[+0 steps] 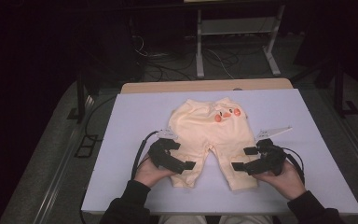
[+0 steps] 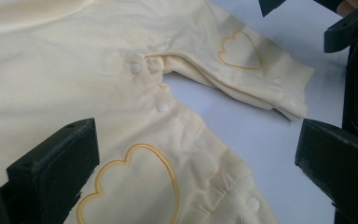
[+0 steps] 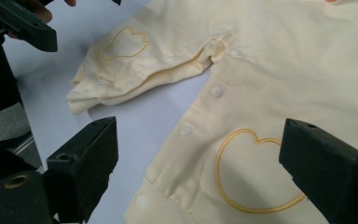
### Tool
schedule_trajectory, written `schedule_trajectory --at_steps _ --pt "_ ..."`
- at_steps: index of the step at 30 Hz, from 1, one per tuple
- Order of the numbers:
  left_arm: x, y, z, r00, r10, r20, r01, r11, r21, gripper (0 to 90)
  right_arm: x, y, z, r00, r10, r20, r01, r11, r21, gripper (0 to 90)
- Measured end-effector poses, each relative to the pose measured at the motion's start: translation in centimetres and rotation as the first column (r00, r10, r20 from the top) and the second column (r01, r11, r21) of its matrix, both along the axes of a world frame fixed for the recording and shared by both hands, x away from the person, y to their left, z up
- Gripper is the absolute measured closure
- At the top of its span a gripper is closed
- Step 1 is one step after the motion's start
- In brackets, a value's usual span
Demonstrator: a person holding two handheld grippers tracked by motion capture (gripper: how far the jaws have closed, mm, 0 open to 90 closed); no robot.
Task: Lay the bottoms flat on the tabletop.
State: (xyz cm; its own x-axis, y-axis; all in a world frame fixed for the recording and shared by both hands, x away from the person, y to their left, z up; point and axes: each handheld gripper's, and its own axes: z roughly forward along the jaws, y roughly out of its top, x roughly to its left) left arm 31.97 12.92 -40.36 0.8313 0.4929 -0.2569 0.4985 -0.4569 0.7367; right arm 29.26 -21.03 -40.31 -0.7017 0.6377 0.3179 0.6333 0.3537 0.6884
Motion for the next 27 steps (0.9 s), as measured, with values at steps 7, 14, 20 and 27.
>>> schedule_trajectory --at_steps 7,14,20,27 --pt "-0.4 1.4 0.5 0.996 0.051 0.073 -0.049 0.9981 -0.037 0.0 -0.1 -1.3 0.5 0.9968 -0.039 0.069 0.039 0.999 -0.002 0.0" --pt "-1.0 3.1 0.6 0.9865 0.104 0.127 -0.096 0.993 -0.07 0.0 -0.8 -2.7 0.1 0.9918 -0.095 0.085 0.095 0.995 0.004 0.0" --pt "-1.7 4.3 0.1 0.9814 0.134 0.138 -0.122 0.9885 -0.09 0.0 -1.7 -3.9 -0.1 0.9859 -0.135 0.098 0.134 0.991 0.02 0.0" --pt "-2.4 5.7 -0.1 0.9747 0.165 0.151 -0.151 0.9837 -0.098 0.0 -2.4 -5.0 -0.3 0.9809 -0.16 0.11 0.158 0.987 0.027 0.0"
